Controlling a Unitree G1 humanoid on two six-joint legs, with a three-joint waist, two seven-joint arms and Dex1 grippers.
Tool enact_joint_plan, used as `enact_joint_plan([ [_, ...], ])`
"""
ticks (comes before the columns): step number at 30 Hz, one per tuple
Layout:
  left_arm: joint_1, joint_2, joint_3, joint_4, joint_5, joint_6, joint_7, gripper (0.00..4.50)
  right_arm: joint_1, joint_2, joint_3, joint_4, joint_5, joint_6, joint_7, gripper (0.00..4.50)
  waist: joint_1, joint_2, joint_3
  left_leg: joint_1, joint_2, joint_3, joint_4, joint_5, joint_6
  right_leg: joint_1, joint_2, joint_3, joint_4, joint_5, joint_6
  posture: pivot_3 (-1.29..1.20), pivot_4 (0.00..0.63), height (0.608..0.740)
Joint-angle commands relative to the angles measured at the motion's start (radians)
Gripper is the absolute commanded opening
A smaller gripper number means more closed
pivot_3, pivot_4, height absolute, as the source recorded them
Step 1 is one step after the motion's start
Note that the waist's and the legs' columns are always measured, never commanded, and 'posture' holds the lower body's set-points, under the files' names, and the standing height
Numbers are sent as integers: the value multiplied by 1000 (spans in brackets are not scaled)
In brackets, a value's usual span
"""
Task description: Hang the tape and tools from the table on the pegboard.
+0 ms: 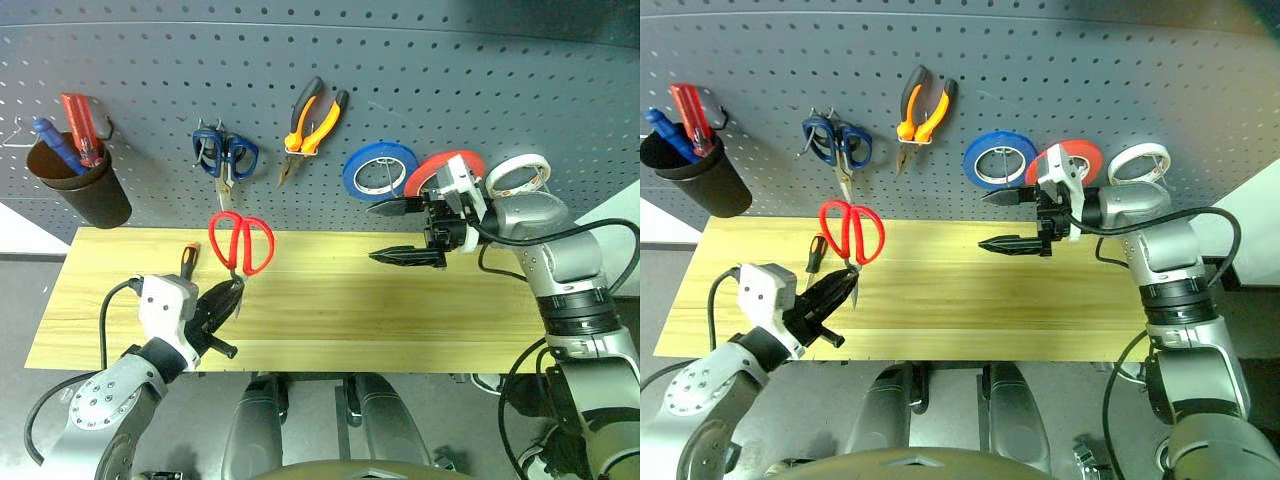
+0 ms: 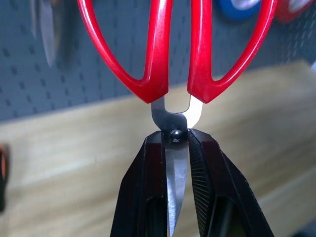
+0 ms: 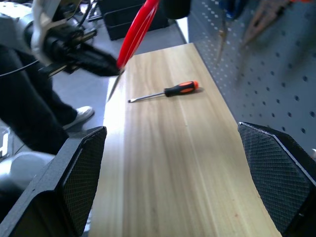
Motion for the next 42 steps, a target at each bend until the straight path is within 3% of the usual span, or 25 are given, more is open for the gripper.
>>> enact_joint_plan([
  [1,0,-2,24,-18,-9,-122,-9,336,2,-30,-28,-38,25,0,18,4500,0,0,-5,0,0,0,0,0,0,0,1,0,0,0,0,18,170,723],
  [9,-72,13,42,-54,-37,-176,47,336,11,-67,-27,-36,26,-6,50,4500,2,0,-22,1,-1,3,1,0,1,2,4,0,1,0,1,16,157,723],
  [18,-194,14,20,20,38,-192,175,336,-97,-35,-156,-81,227,160,-37,4500,-4,1,-27,7,-1,3,3,1,2,10,5,0,1,2,2,1,147,723],
  [30,-339,-20,-76,198,104,-120,289,336,-123,-1,-138,-62,205,120,-86,4500,2,-1,-51,8,-1,3,6,2,3,12,5,-1,1,4,4,-11,138,723],
  [34,-357,-77,-59,222,45,-53,332,336,-121,1,-138,-57,200,106,-94,4500,1,-1,-52,9,-1,3,6,2,3,13,5,-1,1,4,4,-15,141,723],
  [42,-355,-27,-127,248,113,-124,272,336,-89,-14,-135,-69,191,95,-95,4500,1,0,-52,9,-1,3,6,2,3,13,4,-1,1,5,3,-32,148,723],
])
